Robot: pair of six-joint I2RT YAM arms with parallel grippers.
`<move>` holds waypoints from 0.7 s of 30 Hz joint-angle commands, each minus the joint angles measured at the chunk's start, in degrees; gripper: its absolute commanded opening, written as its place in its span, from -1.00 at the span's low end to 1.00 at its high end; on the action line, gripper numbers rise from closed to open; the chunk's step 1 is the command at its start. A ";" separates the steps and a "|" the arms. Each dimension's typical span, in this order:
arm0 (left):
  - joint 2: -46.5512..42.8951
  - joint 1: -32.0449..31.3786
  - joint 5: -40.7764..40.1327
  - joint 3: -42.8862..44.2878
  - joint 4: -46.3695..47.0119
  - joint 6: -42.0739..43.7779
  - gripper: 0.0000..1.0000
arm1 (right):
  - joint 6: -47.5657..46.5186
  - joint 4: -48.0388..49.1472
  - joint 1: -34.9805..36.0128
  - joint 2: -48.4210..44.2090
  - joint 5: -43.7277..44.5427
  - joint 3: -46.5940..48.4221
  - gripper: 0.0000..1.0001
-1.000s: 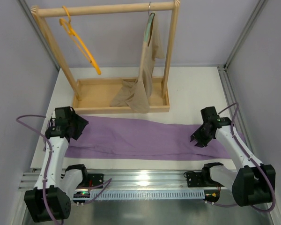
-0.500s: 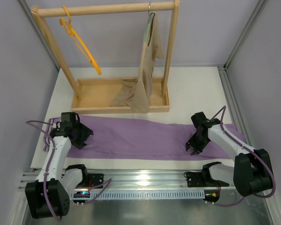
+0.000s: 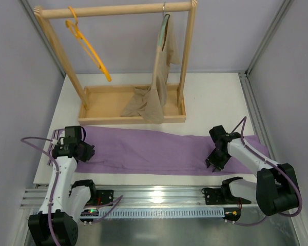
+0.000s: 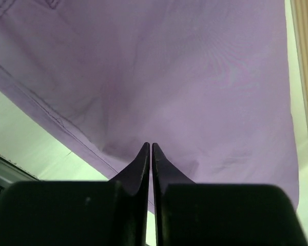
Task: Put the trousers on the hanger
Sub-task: Fold the trousers
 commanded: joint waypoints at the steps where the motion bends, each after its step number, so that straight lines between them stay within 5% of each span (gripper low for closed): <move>1: -2.89 -0.16 -2.15 3.09 -2.32 -1.70 -0.99 | -0.49 0.06 0.22 -2.28 2.96 -0.04 -0.24; 4: -5.26 -0.24 4.07 5.98 3.88 4.78 -0.99 | -3.63 0.67 0.30 -3.86 0.33 1.89 -0.23; 6: -5.53 -0.25 10.04 7.66 6.11 10.22 -0.99 | -13.60 5.91 0.22 -5.01 -3.35 3.99 -0.23; 12: -5.10 -3.14 22.36 5.22 10.50 7.19 -0.79 | -16.05 8.42 0.22 -8.71 -1.27 11.38 -0.13; 16: -4.39 -13.48 18.17 3.63 10.17 7.97 -0.63 | -11.13 1.83 -1.36 -1.25 5.14 16.57 -0.13; 21: -6.76 -17.20 19.11 -0.49 13.48 4.73 -0.56 | -7.17 -0.65 -6.63 1.76 11.22 13.08 -0.15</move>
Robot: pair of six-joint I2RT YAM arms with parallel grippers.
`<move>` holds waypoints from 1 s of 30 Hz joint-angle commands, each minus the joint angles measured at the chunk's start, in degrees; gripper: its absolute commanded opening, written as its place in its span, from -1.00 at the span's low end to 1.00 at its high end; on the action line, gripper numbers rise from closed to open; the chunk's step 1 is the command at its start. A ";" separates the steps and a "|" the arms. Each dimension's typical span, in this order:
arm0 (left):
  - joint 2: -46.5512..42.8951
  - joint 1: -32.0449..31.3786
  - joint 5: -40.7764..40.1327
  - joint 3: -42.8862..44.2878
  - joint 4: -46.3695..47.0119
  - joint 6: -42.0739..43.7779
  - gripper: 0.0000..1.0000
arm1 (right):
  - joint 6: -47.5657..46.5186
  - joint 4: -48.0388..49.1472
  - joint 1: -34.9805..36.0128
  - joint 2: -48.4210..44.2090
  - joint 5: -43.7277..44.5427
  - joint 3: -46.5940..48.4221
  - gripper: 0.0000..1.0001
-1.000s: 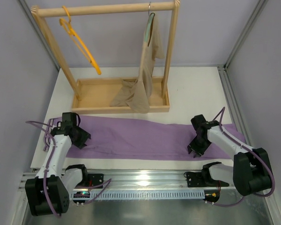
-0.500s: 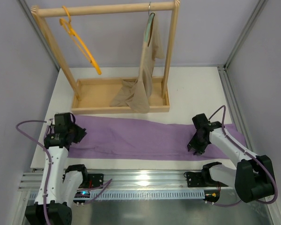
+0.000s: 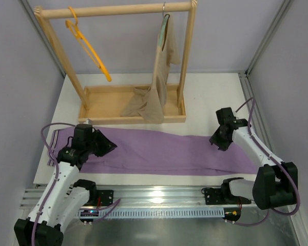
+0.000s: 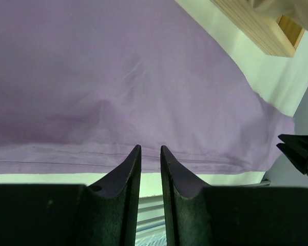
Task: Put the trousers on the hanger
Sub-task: Fold the trousers
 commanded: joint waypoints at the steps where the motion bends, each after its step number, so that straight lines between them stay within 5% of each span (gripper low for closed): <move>1: -1.67 -2.12 2.53 -3.47 5.04 -2.08 -0.54 | 3.74 -3.66 -3.25 -1.04 5.30 -4.13 -0.15; 11: -0.09 -3.71 -3.70 -2.97 5.49 0.11 -0.10 | -5.30 19.43 -3.35 -1.41 1.61 -13.73 -0.13; 24: 12.83 -3.63 -14.77 5.29 5.57 0.82 0.14 | -18.30 30.26 -3.43 18.45 -5.42 -1.70 -0.11; 30: 15.38 -3.54 -14.62 8.64 4.34 4.06 0.14 | -23.59 20.18 -3.43 26.11 -1.49 14.11 -0.10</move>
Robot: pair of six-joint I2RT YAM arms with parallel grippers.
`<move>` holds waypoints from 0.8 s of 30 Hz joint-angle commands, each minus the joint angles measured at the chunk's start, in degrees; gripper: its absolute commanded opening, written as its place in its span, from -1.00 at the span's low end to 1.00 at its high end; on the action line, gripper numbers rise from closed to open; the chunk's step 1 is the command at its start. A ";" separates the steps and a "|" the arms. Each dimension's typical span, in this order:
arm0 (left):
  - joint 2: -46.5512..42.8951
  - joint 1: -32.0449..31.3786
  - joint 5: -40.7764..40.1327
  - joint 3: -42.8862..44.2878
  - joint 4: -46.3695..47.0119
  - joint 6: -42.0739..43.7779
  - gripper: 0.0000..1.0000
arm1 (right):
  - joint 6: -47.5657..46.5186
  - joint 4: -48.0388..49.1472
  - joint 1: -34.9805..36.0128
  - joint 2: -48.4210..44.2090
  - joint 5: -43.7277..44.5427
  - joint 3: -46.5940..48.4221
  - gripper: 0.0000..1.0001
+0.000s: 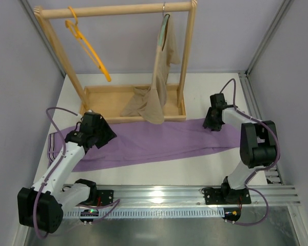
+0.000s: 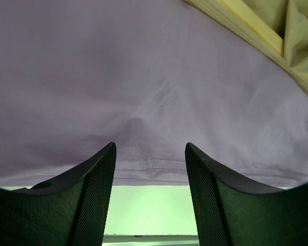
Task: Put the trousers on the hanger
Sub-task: Fold the trousers
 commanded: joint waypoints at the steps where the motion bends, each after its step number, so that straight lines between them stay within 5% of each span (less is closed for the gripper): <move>1: -0.14 -0.19 -0.40 2.98 0.17 3.48 0.14 | -2.87 -4.92 0.02 0.67 2.95 8.09 -0.10; 6: -2.07 -1.85 4.96 -1.23 1.39 3.23 0.11 | 18.43 -24.71 -0.07 -4.41 6.24 12.69 -0.18; 9: -2.78 -5.71 5.41 -4.04 2.80 1.73 0.11 | 28.29 -24.71 2.65 -10.57 -0.45 5.66 -0.22; 15: -2.25 -11.52 4.26 -6.59 3.50 3.82 0.13 | 41.67 -25.33 8.80 -16.11 -0.55 -2.17 -0.22; 24: -0.49 -12.85 -0.57 -7.65 2.89 2.78 0.33 | 48.46 -20.76 9.86 -15.33 1.12 -7.45 -0.21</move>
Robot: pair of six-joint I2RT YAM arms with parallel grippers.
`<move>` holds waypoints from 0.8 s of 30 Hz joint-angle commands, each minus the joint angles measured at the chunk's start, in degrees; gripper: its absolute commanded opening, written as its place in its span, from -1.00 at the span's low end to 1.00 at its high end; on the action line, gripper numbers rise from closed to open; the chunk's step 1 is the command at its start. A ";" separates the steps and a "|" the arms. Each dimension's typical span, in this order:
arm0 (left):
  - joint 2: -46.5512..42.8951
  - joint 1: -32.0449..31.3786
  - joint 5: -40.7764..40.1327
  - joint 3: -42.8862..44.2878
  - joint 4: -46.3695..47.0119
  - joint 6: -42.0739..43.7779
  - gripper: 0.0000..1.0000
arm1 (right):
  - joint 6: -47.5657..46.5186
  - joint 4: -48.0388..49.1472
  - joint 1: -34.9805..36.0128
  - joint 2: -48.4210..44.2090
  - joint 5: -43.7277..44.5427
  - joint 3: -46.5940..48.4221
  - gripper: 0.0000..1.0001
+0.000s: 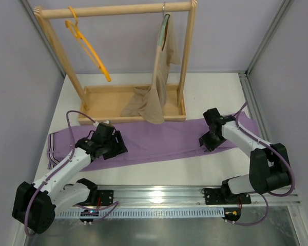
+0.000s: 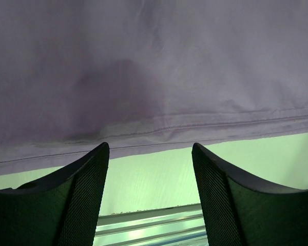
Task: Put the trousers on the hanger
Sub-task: Fold the trousers
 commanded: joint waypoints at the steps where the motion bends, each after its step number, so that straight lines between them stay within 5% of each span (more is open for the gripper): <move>1: 0.25 -0.20 -3.30 -0.70 1.30 -1.28 0.33 | 4.62 2.97 0.40 0.41 1.91 -0.17 -0.21; 14: 0.25 -0.20 -14.47 -2.11 1.30 -5.77 0.34 | 1.81 7.20 0.49 7.97 3.14 0.62 -0.30; 19: 1.22 -0.20 -15.00 -1.49 0.86 -5.86 -0.05 | -0.21 6.15 0.57 6.31 4.37 0.35 -0.45; 24: 0.52 -0.20 -15.43 -1.40 0.07 -5.86 -0.62 | -1.36 5.09 0.49 1.92 7.18 0.27 -0.92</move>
